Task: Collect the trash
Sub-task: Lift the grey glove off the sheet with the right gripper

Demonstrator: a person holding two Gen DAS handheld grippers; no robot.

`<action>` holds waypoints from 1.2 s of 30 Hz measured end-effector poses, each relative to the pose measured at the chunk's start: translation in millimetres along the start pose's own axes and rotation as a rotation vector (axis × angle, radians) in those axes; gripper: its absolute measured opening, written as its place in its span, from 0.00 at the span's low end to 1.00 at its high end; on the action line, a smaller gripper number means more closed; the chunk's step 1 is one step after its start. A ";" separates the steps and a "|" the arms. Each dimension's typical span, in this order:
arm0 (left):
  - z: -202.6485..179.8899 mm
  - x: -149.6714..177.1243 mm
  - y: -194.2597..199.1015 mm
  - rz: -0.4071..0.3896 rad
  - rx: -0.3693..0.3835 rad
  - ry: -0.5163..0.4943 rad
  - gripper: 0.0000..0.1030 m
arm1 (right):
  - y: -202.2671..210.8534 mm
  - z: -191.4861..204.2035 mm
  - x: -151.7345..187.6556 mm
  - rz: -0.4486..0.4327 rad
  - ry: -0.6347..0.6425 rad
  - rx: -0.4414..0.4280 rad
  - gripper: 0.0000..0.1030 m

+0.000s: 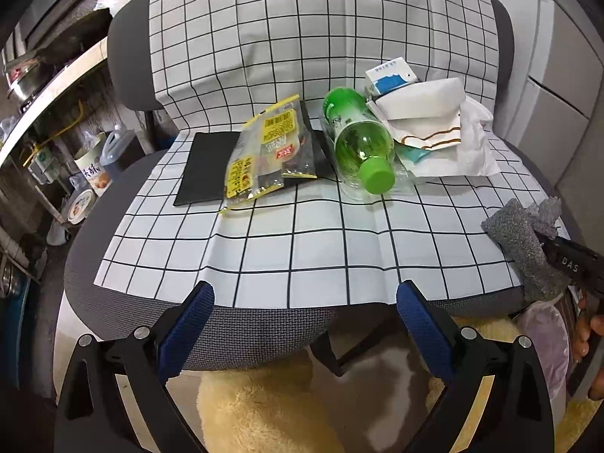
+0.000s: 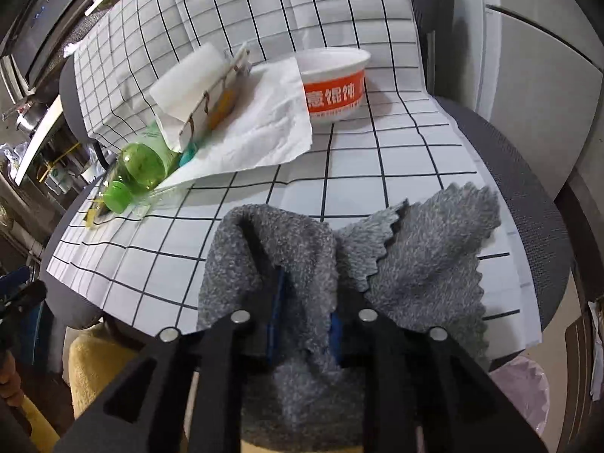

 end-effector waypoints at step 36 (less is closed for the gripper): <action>41.2 -8.2 3.3 -0.027 -0.074 0.071 0.93 | 42.8 13.2 -17.4 -0.193 0.158 0.016 0.19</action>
Point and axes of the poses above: each gripper's, at about its wrist camera, not at the fingertips, and y roughly against the way its jaws point, z to its left, x to its underside, the point moved 6 cm from there along -y, roughly the way its jaws point, and after that the axes turned 5 degrees about -z, right-handed, at the moved point
